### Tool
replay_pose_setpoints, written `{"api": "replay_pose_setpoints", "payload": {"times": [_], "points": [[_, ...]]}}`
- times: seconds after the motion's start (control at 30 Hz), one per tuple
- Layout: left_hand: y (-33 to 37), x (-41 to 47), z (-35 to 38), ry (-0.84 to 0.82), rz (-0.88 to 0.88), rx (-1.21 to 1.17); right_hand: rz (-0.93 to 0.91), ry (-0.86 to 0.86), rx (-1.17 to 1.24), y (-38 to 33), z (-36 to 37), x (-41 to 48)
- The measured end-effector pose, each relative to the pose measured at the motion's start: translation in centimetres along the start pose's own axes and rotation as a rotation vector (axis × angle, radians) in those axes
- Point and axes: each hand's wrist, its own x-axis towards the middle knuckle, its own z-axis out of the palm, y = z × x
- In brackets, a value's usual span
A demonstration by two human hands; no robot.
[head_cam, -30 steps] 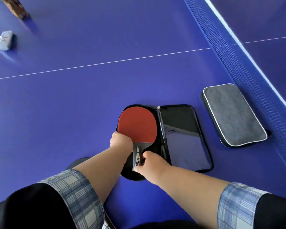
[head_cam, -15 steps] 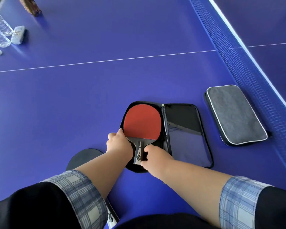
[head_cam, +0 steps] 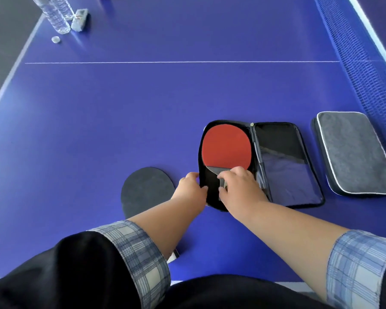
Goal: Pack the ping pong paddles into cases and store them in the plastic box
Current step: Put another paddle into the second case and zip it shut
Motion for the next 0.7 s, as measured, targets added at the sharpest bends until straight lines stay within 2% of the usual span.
{"api": "replay_pose_setpoints", "payload": {"times": [0.07,0.17,0.27,0.33,0.43,0.5,0.57,0.7], "points": [[-1.3,-0.4,-1.8,0.100,0.040,-0.043,-0.043,-0.121,0.092,-2.8,0.9,-0.8],[-5.0,-1.1,-5.5,0.364,0.005,-0.124,-0.023,-0.386,0.153,-7.1,3.9,-2.4],[-9.0,-2.2,-8.2,0.571,-0.192,-0.194,0.117,-0.406,0.331,-9.8,6.3,-2.8],[-10.9,-2.8,-8.8,0.567,-0.378,-0.270,0.174,-0.344,0.415,-10.8,6.6,-1.9],[-12.8,-3.4,-8.3,0.397,-0.593,-0.590,0.284,-0.365,0.546,-12.0,6.5,-0.4],[-13.7,-4.1,-7.9,0.321,-0.557,-0.587,0.375,-0.401,0.623,-12.5,6.8,-0.1],[-14.3,-4.4,-8.0,0.313,-0.501,-0.559,0.426,-0.403,0.674,-12.6,7.1,-0.2],[-14.3,-4.9,-9.0,0.314,-0.407,-0.767,0.402,-0.350,0.796,-12.3,6.4,-0.7]]}}
